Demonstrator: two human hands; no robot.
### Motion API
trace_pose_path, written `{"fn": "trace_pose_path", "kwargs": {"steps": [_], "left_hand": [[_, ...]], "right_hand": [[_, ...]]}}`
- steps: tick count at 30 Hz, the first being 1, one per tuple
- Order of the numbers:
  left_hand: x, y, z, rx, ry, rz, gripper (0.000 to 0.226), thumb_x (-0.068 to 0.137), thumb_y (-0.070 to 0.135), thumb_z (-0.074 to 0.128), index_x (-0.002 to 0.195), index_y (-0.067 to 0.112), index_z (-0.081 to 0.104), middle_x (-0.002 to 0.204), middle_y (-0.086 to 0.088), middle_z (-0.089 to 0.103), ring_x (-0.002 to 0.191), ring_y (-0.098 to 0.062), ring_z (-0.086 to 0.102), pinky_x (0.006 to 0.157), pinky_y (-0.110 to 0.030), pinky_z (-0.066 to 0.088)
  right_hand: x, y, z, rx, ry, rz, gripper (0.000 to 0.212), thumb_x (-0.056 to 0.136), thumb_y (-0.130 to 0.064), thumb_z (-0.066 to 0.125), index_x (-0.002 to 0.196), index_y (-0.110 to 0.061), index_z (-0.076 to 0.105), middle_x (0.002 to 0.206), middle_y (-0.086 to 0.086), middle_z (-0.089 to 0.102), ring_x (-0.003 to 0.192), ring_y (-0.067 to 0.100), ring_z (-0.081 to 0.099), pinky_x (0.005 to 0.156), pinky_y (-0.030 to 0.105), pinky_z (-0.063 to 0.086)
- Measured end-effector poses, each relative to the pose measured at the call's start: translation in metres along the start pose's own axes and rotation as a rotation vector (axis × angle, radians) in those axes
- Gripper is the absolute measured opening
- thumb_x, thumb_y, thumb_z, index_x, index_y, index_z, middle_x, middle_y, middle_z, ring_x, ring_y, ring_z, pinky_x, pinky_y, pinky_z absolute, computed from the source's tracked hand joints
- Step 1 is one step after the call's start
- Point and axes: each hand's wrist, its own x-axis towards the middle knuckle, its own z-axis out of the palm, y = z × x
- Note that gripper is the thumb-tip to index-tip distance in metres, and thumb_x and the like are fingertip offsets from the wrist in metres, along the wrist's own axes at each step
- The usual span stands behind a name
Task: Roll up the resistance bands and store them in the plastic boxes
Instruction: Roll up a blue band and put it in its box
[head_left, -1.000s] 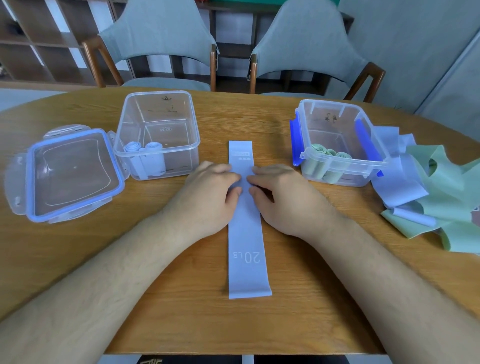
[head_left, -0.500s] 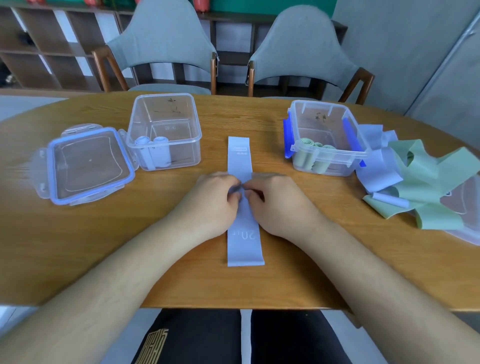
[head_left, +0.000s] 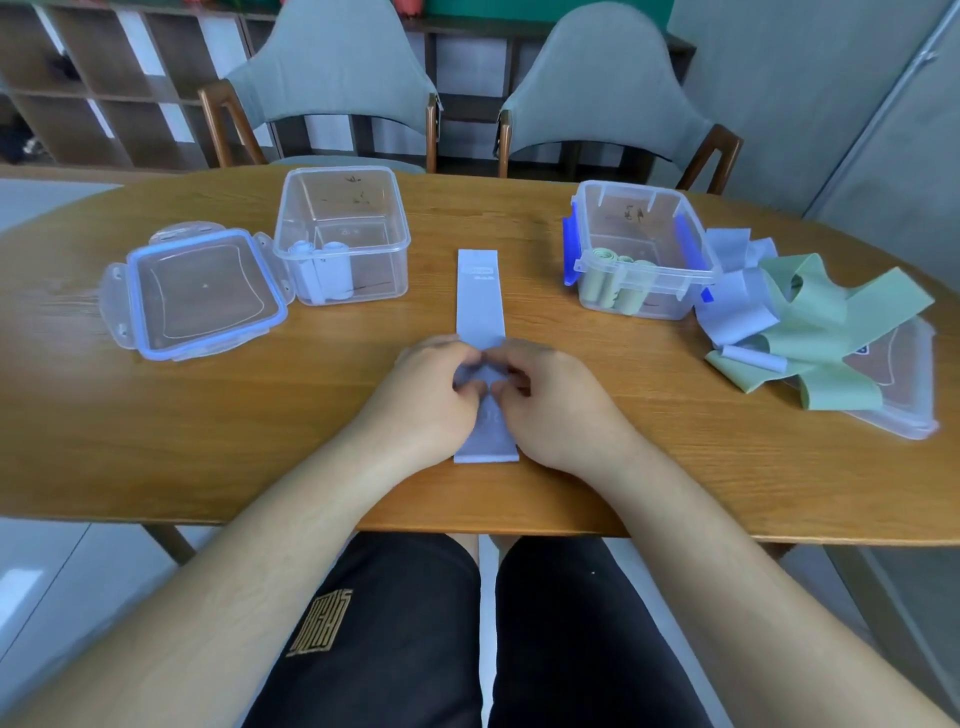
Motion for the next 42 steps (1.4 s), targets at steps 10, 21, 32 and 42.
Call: {"fn": "trace_pose_path", "kwargs": {"steps": [10, 21, 32, 42], "left_hand": [[-0.028, -0.001, -0.005, -0.202, 0.034, -0.095, 0.036, 0.099, 0.020, 0.060, 0.134, 0.027, 0.060, 0.140, 0.010, 0.056, 0.120, -0.004, 0.056, 0.095, -0.020, 0.043], [-0.057, -0.012, -0.007, -0.034, 0.066, 0.078, 0.036, 0.098, 0.018, 0.060, 0.133, 0.022, 0.061, 0.147, 0.018, 0.045, 0.128, -0.004, 0.047, 0.109, -0.019, 0.037], [-0.066, -0.024, -0.012, 0.130, 0.004, 0.300, 0.023, 0.099, 0.024, 0.056, 0.121, 0.021, 0.064, 0.136, 0.015, 0.056, 0.129, -0.006, 0.049, 0.109, -0.041, 0.041], [-0.073, -0.025, -0.022, 0.115, -0.013, 0.389, 0.008, 0.094, 0.032, 0.061, 0.090, 0.026, 0.059, 0.121, 0.017, 0.062, 0.120, 0.003, 0.054, 0.101, -0.040, 0.045]], "right_hand": [[-0.019, -0.007, 0.000, 0.268, 0.025, 0.182, 0.046, 0.093, -0.005, 0.058, 0.139, -0.014, 0.056, 0.132, -0.004, 0.063, 0.118, 0.003, 0.058, 0.096, 0.013, 0.045], [-0.052, -0.001, 0.005, 0.083, 0.018, -0.011, 0.040, 0.092, -0.013, 0.067, 0.132, -0.017, 0.063, 0.143, -0.006, 0.054, 0.129, 0.006, 0.051, 0.108, 0.010, 0.035], [-0.060, 0.006, 0.000, -0.104, 0.001, -0.276, 0.024, 0.095, -0.014, 0.065, 0.118, -0.015, 0.072, 0.125, -0.005, 0.067, 0.124, 0.010, 0.053, 0.108, 0.012, 0.032], [-0.066, 0.011, 0.000, 0.010, -0.041, -0.308, 0.005, 0.090, -0.013, 0.070, 0.093, -0.016, 0.071, 0.113, -0.007, 0.067, 0.117, 0.006, 0.057, 0.104, 0.024, 0.040]]}}
